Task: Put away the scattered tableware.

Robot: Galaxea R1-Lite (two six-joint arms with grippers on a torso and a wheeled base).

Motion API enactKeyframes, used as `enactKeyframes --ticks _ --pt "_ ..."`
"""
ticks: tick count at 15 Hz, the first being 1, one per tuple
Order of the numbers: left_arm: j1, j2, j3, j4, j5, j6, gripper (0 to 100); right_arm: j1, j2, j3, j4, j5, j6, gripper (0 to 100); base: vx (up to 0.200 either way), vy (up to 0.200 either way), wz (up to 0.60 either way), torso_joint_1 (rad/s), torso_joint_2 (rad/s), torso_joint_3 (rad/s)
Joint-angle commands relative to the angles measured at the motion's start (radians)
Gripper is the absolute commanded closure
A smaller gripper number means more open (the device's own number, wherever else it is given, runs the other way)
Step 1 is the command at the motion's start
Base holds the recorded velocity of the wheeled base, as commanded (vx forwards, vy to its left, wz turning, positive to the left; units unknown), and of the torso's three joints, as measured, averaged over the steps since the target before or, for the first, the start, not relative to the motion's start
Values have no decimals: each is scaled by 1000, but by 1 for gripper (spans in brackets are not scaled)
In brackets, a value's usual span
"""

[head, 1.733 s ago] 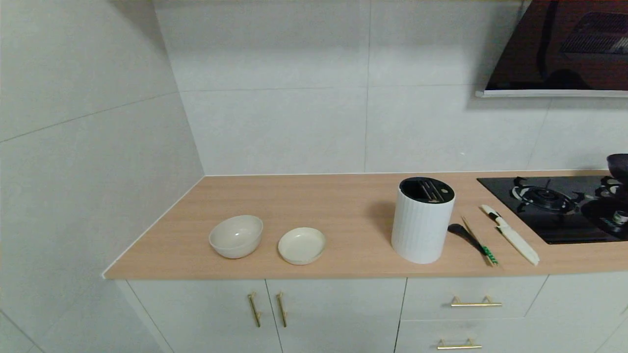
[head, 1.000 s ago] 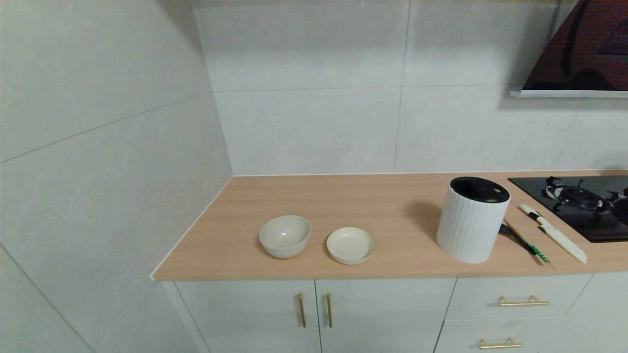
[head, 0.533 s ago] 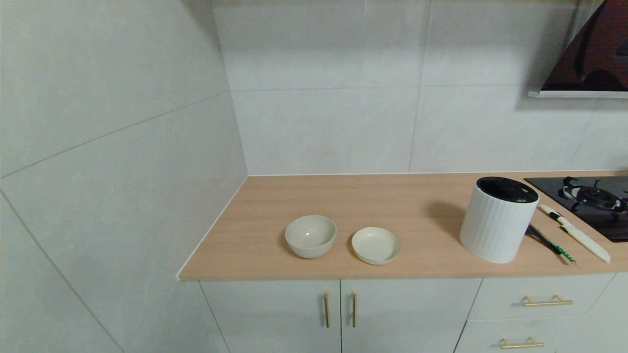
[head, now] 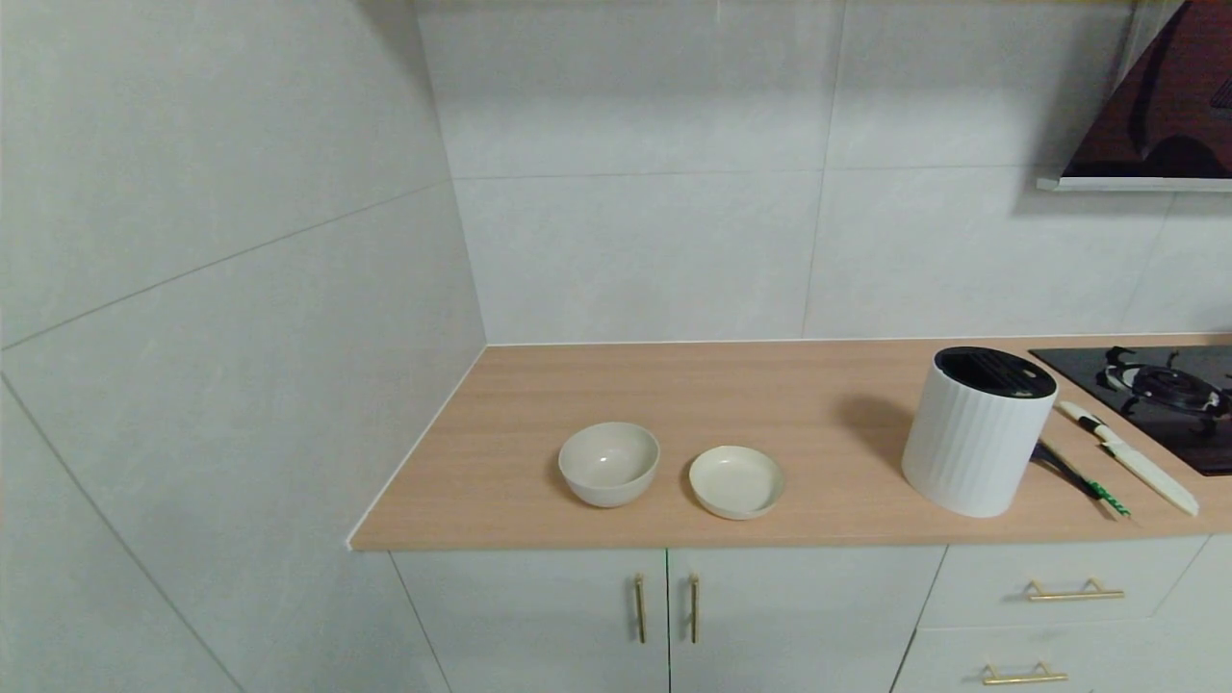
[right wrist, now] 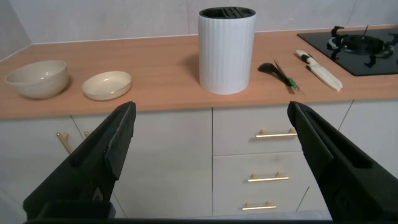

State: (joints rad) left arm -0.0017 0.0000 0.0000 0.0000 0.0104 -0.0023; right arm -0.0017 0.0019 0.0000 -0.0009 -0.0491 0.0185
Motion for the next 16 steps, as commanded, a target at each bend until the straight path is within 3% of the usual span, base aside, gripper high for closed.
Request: enactKeyframes --ticks 1,7,16 --pt "0 0 0 0 0 -1 0 0 0 0 -1 0 0 0 0 0 0 0 0 0" --pt "0 0 0 0 0 -1 0 0 0 0 -1 0 0 0 0 0 0 -104 230 125" --pt "0 0 0 0 0 -1 0 0 0 0 -1 0 0 0 0 0 0 -206 454 245"
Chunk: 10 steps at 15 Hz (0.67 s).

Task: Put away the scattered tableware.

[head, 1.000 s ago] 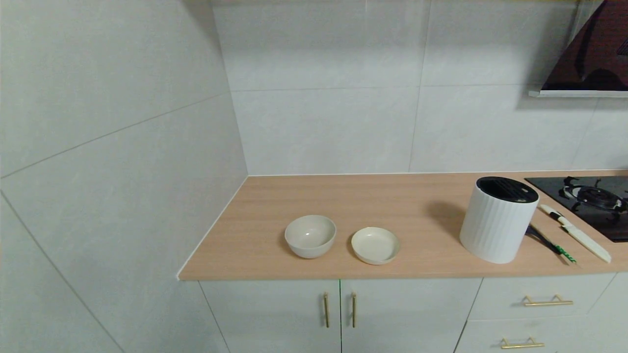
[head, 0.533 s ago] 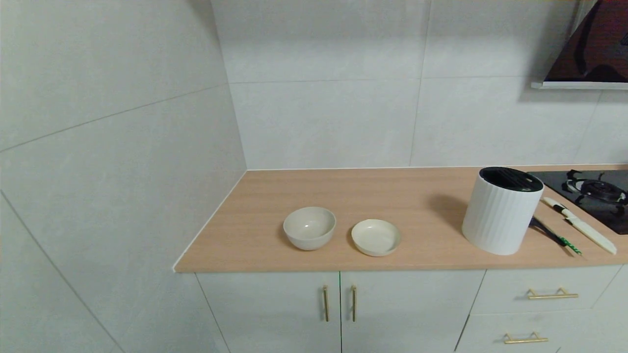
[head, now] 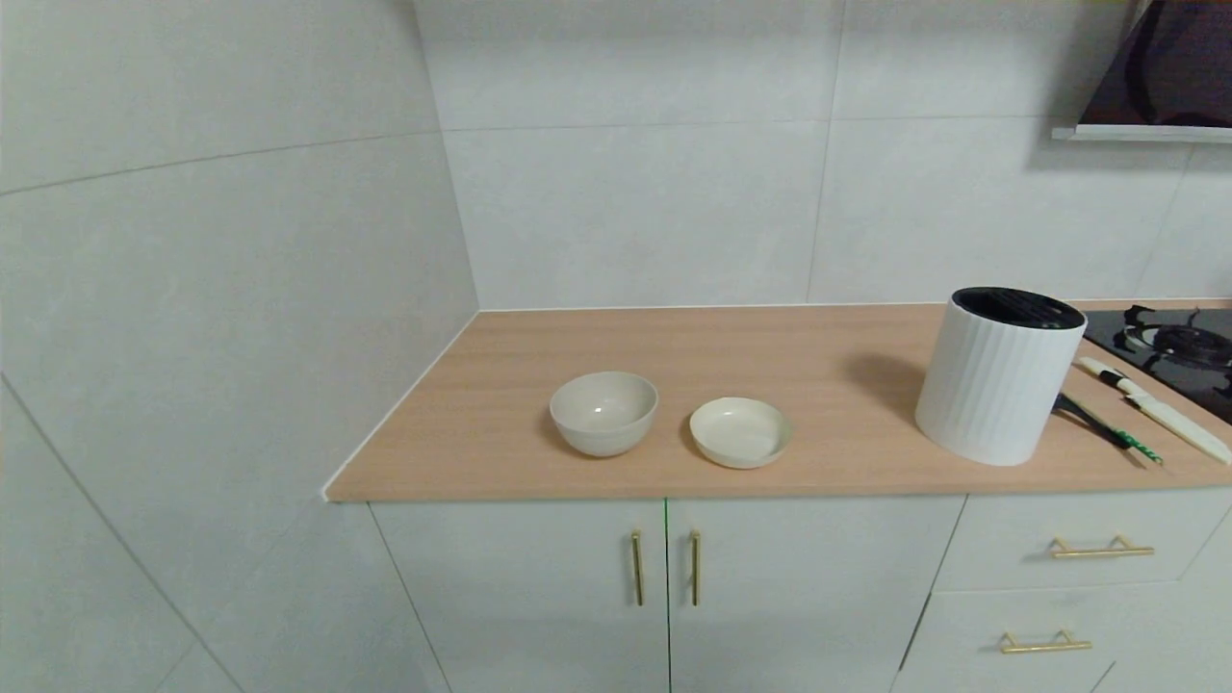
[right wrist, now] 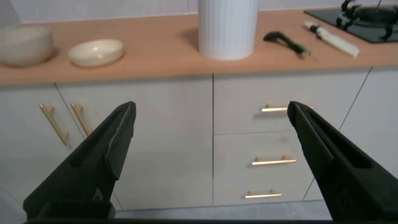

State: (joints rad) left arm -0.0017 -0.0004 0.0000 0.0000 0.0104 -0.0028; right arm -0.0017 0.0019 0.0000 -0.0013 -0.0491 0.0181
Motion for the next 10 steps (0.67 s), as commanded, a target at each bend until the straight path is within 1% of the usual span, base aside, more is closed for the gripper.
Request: enactKeyframes --ticks 1,10 --pt "0 0 0 0 0 0 0 0 0 0 0 -1 0 0 0 0 0 -246 535 300" --pt "0 0 0 0 0 0 0 0 0 0 0 -1 2 0 0 0 0 -222 519 295"
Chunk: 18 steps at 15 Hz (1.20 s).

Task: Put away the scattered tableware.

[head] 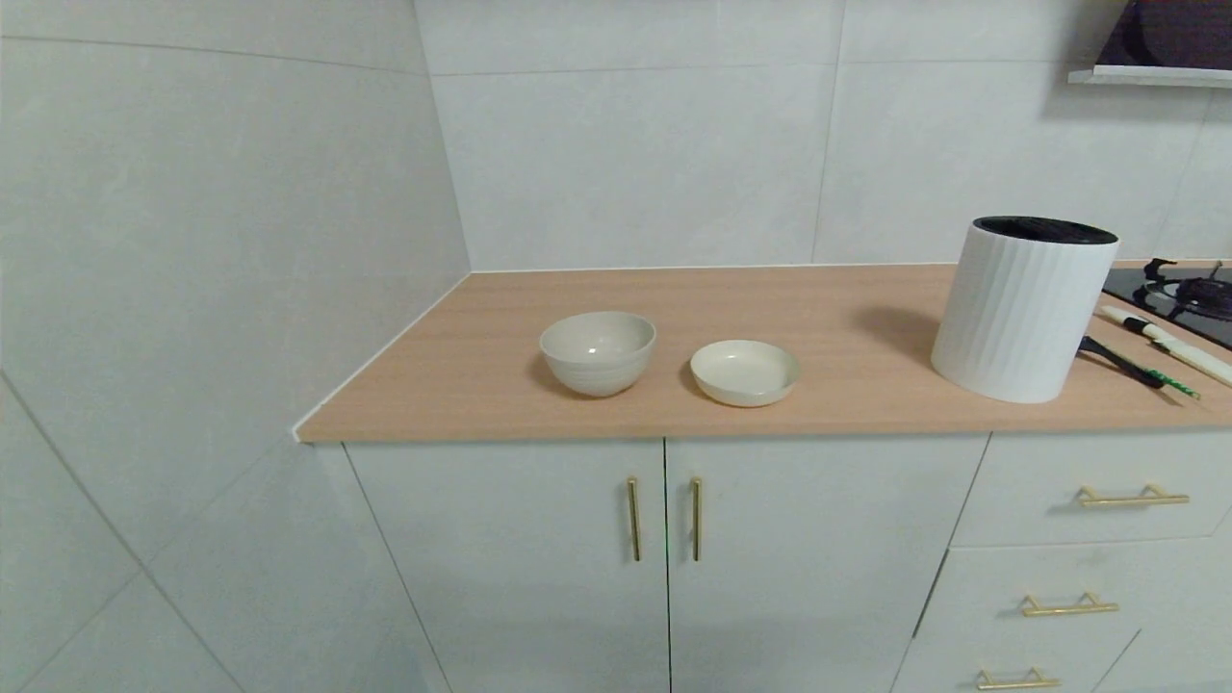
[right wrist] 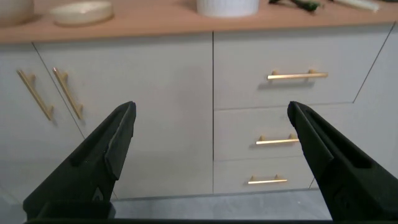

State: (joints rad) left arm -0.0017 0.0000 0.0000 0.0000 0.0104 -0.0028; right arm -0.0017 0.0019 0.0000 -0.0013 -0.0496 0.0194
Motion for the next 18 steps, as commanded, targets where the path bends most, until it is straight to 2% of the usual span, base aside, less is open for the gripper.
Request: enactKeyframes --ticks 1,11,15,18 --pt "0 0 0 0 0 0 0 0 0 0 1 -1 1 0 0 0 0 -203 491 290" --pt "0 0 0 0 0 0 0 0 0 0 0 -1 1 0 0 0 0 -172 471 297" --pt "0 0 0 0 0 0 0 0 0 0 0 0 1 0 0 0 0 -117 447 332" --pt "0 0 0 0 0 0 0 0 0 0 0 -1 1 0 0 0 0 -33 188 137"
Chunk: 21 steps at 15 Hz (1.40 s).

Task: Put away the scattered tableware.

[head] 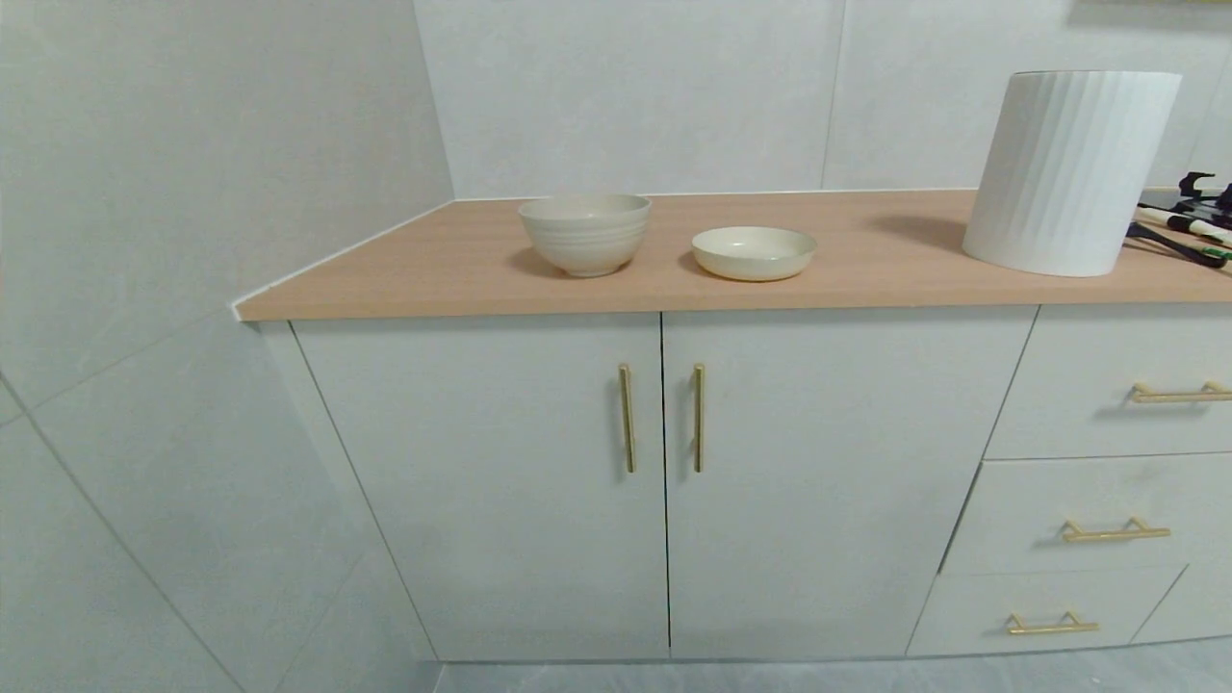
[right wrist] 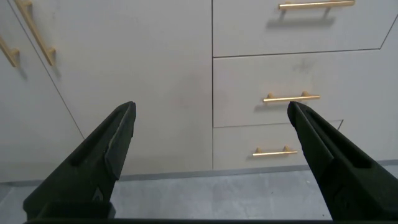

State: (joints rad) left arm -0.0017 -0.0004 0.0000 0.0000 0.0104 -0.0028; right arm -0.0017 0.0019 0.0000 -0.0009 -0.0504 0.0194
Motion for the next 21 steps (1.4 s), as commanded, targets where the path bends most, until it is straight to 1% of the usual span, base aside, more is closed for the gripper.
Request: enactKeyframes --ticks 1,13,15,16,18,19,20,21 --pt "0 0 0 0 0 0 0 0 0 0 1 0 -1 0 0 0 0 -12 56 36" --pt "0 0 0 0 0 -2 0 0 -2 0 1 1 -7 0 0 0 0 0 0 0" --pt "0 0 0 0 0 -2 0 0 0 -2 1 4 -50 0 0 0 0 0 0 0" --pt "0 0 0 0 0 -2 0 2 4 -17 1 27 -55 0 0 0 0 0 0 0" --pt "0 0 0 0 0 -2 0 11 64 -140 9 136 -29 0 0 0 0 0 0 0" --pt "0 0 0 0 0 -2 0 12 167 -201 10 261 -16 0 0 0 0 0 0 0" --pt "0 0 0 0 0 -2 0 12 288 -235 10 373 -16 0 0 0 0 0 0 0" --pt "0 0 0 0 0 -2 0 17 418 -275 5 439 -16 0 0 0 0 0 0 0"
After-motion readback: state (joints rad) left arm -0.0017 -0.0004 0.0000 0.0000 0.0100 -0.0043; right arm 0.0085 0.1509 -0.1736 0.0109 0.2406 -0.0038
